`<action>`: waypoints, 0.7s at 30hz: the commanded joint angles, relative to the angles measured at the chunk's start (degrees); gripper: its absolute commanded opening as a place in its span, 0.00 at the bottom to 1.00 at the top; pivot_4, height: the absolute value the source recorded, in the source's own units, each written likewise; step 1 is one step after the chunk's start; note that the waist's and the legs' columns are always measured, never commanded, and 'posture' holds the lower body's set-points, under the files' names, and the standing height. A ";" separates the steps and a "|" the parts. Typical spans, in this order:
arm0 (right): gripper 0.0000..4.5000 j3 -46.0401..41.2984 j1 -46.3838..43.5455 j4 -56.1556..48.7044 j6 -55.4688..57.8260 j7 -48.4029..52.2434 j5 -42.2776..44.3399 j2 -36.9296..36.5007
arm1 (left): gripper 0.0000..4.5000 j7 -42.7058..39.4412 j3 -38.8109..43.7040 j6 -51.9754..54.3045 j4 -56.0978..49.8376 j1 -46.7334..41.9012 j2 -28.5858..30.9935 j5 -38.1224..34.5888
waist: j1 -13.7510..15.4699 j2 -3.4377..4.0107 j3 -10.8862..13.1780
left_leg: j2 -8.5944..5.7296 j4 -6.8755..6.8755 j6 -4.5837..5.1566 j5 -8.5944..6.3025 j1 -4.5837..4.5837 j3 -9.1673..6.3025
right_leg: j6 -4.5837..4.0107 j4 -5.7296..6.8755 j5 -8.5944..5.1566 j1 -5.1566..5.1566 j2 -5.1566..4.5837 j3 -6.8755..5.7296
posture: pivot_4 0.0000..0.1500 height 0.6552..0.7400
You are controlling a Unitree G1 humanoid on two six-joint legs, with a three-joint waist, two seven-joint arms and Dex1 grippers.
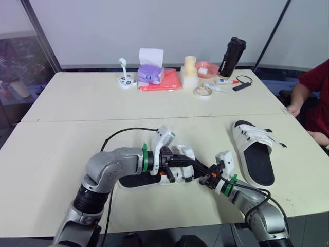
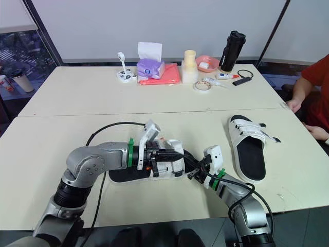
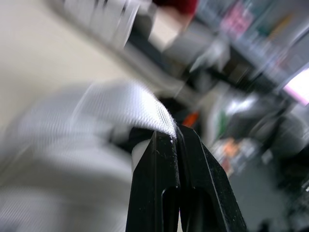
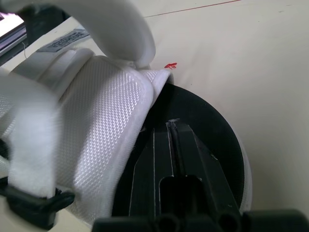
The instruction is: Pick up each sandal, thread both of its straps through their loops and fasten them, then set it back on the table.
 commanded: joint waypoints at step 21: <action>0.00 4.39 2.63 7.99 3.68 -0.14 -2.64 0.81 | 0.01 -2.21 -1.92 -0.95 -2.04 2.15 3.17 -1.89 | -0.43 0.01 -0.02 | -0.01 0.02 0.00 0.00 0.07 -0.02 | 0.00 0.03 0.00 0.09 -0.02 -0.02 | 1.00 1.00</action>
